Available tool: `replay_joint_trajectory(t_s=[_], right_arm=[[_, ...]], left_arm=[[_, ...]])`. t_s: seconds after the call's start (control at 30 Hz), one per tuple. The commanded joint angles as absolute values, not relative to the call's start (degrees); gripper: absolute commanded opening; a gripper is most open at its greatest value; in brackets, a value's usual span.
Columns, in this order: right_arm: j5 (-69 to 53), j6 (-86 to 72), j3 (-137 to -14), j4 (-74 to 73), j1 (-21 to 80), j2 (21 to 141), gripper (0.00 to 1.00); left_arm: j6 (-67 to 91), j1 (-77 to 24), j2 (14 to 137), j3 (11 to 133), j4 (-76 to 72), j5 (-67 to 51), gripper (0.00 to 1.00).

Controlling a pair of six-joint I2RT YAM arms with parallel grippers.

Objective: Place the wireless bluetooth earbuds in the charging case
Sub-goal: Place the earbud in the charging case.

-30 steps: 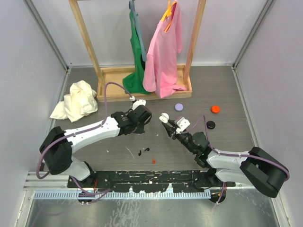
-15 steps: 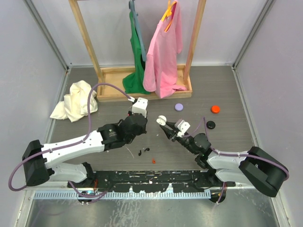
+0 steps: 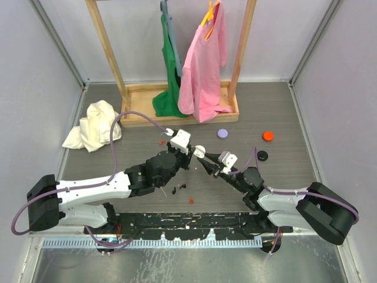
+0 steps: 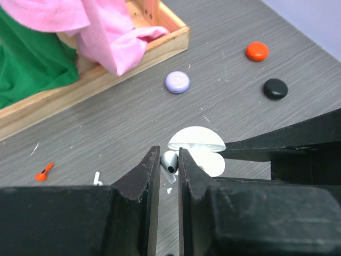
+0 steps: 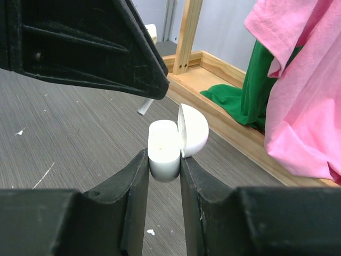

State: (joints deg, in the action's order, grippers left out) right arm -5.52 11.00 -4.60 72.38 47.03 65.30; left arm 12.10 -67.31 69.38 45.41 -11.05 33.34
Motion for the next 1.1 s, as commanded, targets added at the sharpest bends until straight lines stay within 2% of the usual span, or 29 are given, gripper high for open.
replay_joint_trajectory(t_s=[0.0, 0.2, 0.57, 1.07], right_arm=[[-5.74, 10.7, -4.49, 77.65, 47.11, 65.04, 0.01], [-5.38, 10.05, -4.41, 77.87, 47.11, 64.64, 0.01], [-3.73, 10.11, -3.91, 77.87, 47.13, 63.5, 0.01], [-2.46, 9.94, -3.6, 78.35, 47.11, 63.2, 0.01]], left_arm=[[6.54, -68.1, 69.74, 43.51, -28.25, 31.51, 0.02], [3.78, -68.69, 72.01, 41.57, -35.82, 29.42, 0.02], [2.33, -69.63, 76.19, 40.58, -37.86, 30.1, 0.0], [-0.38, -70.48, 74.27, 37.2, -41.17, 31.81, 0.0]])
